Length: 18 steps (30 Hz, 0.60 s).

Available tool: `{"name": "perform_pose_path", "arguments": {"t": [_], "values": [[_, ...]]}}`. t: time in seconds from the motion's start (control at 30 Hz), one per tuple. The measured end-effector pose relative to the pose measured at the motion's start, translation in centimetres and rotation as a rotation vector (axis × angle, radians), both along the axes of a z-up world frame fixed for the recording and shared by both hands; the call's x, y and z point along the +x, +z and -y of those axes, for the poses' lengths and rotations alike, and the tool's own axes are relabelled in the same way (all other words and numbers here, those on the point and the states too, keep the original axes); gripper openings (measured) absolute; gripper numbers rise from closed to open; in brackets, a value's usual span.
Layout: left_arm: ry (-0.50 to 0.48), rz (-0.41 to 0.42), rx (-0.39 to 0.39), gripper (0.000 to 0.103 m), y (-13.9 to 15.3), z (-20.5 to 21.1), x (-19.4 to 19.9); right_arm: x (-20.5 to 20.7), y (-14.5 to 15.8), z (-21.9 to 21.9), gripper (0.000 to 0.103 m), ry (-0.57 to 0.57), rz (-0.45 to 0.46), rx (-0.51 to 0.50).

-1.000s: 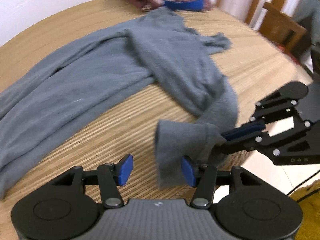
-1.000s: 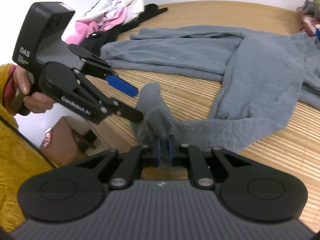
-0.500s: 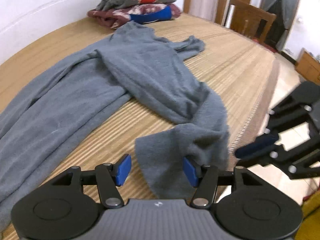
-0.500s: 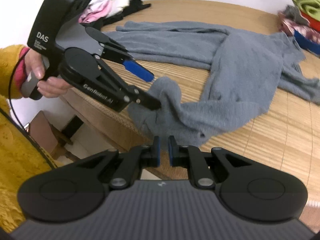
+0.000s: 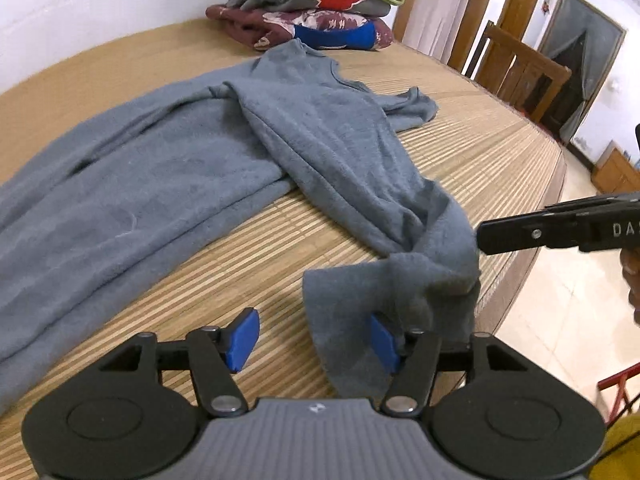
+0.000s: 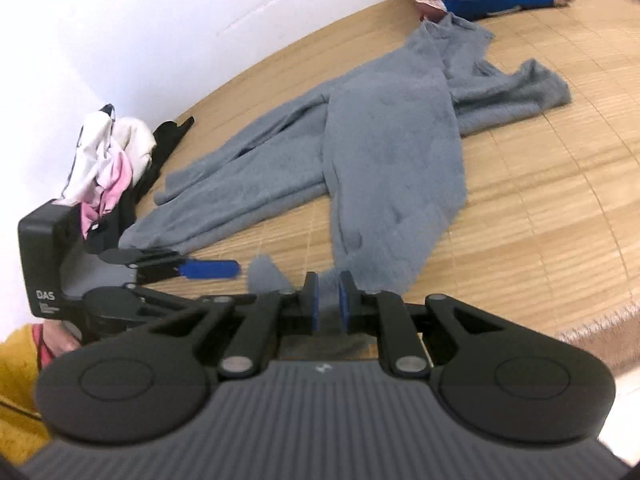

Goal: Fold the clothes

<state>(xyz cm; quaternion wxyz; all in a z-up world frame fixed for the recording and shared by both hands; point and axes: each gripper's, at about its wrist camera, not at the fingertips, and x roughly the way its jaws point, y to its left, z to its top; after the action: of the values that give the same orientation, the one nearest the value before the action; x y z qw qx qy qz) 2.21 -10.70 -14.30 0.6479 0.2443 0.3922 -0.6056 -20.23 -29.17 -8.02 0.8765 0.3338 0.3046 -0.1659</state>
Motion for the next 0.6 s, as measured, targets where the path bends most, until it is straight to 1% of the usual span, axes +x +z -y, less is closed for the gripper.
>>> {"name": "perform_pose_path", "arguments": {"t": [0.03, 0.07, 0.17, 0.23, 0.27, 0.3, 0.33, 0.4, 0.43, 0.47, 0.5, 0.53, 0.57, 0.6], "values": [[-0.009, -0.023, -0.009, 0.056, -0.1, 0.1, -0.2, 0.4, 0.0, -0.2, 0.014, -0.003, -0.007, -0.013], [-0.016, -0.051, -0.023, 0.048, -0.1, 0.2, -0.5, 0.7, 0.1, -0.3, 0.014, -0.007, -0.014, -0.026], [-0.044, -0.142, -0.057, 0.035, -0.1, 0.1, -1.8, 0.9, -0.2, -0.5, 0.014, -0.032, -0.038, -0.032], [-0.086, -0.199, -0.075, 0.033, 0.3, -0.6, -3.1, 0.5, -0.4, -0.5, 0.014, -0.062, -0.055, -0.026], [-0.127, -0.226, -0.079, 0.033, 0.6, -1.0, -4.0, 0.3, -0.4, -0.3, 0.014, -0.077, -0.066, -0.028], [-0.159, -0.231, -0.080, 0.034, 0.8, -1.2, -4.9, 0.1, -0.4, -0.2, 0.014, -0.091, -0.077, -0.031], [-0.195, -0.216, -0.082, 0.034, 1.1, -1.4, -5.9, -0.1, -0.4, -0.2, 0.015, -0.106, -0.090, -0.045], [-0.240, -0.150, -0.090, 0.036, 1.7, -1.8, -7.6, -0.4, -0.3, -0.2, 0.015, -0.135, -0.115, -0.073], [-0.247, -0.105, -0.090, 0.036, 1.9, -1.9, -8.2, -0.5, -0.4, -0.1, 0.017, -0.151, -0.126, -0.071], [-0.238, -0.055, -0.096, 0.036, 2.3, -2.1, -8.6, -0.6, -0.5, 0.1, 0.017, -0.166, -0.137, -0.069], [-0.221, -0.034, -0.106, 0.037, 2.6, -2.3, -8.4, -0.7, -0.5, 0.1, 0.017, -0.172, -0.136, -0.063], [-0.205, -0.015, -0.115, 0.040, 2.8, -2.5, -8.3, -0.8, -0.6, 0.2, 0.017, -0.178, -0.135, -0.057], [-0.181, -0.001, -0.127, 0.045, 3.2, -2.9, -7.8, -0.9, -0.6, 0.2, 0.017, -0.184, -0.134, -0.050], [-0.161, 0.012, -0.137, 0.048, 3.4, -3.2, -7.2, -1.0, -0.6, -0.1, 0.017, -0.172, -0.134, -0.056]]}}
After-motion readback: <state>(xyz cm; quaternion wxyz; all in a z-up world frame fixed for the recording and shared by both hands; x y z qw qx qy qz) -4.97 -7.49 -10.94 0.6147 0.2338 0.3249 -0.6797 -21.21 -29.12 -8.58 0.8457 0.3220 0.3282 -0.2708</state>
